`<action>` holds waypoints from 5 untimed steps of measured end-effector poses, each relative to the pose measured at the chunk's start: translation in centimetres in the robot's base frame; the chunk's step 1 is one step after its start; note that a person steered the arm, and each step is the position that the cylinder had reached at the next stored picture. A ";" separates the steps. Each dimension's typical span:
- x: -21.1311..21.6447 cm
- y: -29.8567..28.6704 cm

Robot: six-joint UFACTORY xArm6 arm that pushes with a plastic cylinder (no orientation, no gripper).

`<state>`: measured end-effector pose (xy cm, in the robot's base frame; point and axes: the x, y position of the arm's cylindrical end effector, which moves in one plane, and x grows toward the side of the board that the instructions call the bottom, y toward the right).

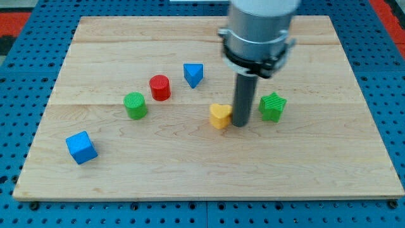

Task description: Place the yellow heart below the green circle

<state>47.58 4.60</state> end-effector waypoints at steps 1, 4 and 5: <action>-1.6 -2.8; 2.0 -8.7; 3.2 -10.5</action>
<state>50.79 -5.91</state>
